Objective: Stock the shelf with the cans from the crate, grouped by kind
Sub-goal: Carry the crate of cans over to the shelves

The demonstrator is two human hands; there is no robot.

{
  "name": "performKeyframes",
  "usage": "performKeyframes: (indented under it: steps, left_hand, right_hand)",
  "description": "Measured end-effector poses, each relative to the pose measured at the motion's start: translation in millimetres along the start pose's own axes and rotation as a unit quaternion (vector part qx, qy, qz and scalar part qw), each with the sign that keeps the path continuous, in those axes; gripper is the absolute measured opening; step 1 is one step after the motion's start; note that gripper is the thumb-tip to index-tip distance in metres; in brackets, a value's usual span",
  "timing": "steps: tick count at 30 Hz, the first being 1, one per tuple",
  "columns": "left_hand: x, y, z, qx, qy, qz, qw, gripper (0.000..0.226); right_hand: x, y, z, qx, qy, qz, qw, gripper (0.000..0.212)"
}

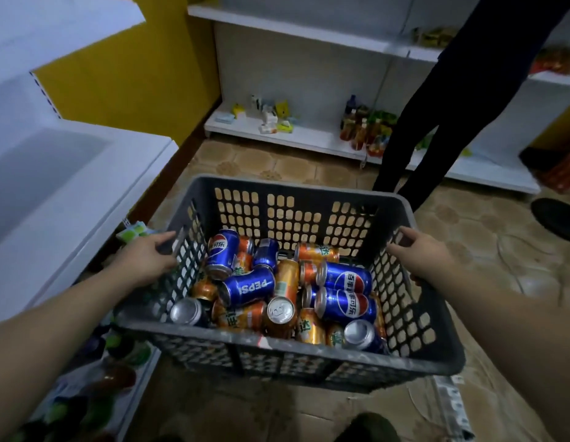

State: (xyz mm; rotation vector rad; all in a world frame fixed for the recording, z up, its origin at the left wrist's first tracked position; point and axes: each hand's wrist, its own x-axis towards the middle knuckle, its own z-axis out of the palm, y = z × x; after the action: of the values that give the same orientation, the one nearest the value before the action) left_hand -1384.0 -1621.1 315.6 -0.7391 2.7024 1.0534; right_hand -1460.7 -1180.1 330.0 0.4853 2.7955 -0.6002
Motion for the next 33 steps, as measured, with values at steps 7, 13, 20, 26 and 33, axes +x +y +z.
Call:
performKeyframes:
  steps: [7,13,20,26,33]
  left_hand:
    - [104,-17,17,0.021,-0.018,0.010,1.000,0.065]
    - [182,-37,81,0.029,-0.027,-0.011,0.999,0.061]
    - [264,-63,135,-0.013,-0.019,-0.020,1.000,0.061]
    - [312,-94,179,-0.011,-0.005,-0.023,1.000,0.061]
    - [356,-124,228,-0.033,-0.002,-0.041,0.999,0.064]
  right_hand:
    - [72,-25,69,0.030,-0.010,0.023,0.999,0.064]
    - [164,-25,133,0.050,-0.012,0.028,0.998,0.064]
    - [239,-31,203,0.076,0.002,0.026,0.997,0.061]
    - [286,-32,263,0.094,-0.005,0.029,0.995,0.062]
    - [335,-23,317,0.102,0.006,0.019,0.995,0.058]
